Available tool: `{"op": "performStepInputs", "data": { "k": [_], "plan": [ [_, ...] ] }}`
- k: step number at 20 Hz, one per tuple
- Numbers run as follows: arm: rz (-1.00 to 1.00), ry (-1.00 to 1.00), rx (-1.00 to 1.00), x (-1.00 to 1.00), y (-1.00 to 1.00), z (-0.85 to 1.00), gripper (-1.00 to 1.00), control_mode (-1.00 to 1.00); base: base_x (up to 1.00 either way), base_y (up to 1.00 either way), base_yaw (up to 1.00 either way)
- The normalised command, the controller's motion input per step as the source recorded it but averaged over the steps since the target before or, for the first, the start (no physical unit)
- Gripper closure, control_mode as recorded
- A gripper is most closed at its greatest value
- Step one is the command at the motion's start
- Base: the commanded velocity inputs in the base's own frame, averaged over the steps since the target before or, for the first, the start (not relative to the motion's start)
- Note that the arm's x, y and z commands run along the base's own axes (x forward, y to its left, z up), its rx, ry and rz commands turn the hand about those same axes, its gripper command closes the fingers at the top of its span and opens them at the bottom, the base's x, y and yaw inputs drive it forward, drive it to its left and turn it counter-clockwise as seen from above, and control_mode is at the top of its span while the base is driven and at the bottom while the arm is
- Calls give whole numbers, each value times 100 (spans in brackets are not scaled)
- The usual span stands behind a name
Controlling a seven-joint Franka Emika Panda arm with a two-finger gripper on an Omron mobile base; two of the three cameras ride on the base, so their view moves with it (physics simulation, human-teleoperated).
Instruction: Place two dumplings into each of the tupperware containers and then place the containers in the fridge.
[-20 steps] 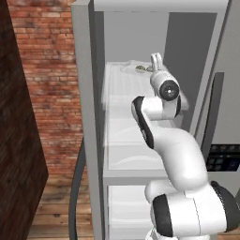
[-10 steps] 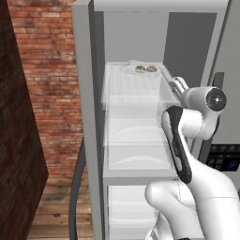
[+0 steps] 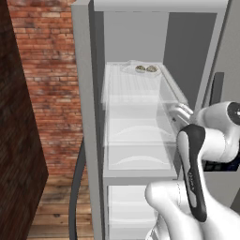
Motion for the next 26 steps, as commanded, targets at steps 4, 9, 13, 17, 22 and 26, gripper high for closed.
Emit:
{"op": "performStepInputs", "data": {
  "k": [4,9,13,17,22,26],
  "plan": [
    [20,47,-59,-60,13,-36,-100,-100,0,0,0],
    [12,14,-14,-41,0,-98,-100,-100,0,0,0],
    [13,-1,2,-24,-11,-57,-100,-100,0,0,0],
    [1,-10,0,-14,0,0,-100,-100,0,0,0],
    [0,-12,0,-22,0,0,-100,-100,0,0,0],
    [0,0,0,0,0,0,-100,100,-79,-23,-4]
  ]
}}
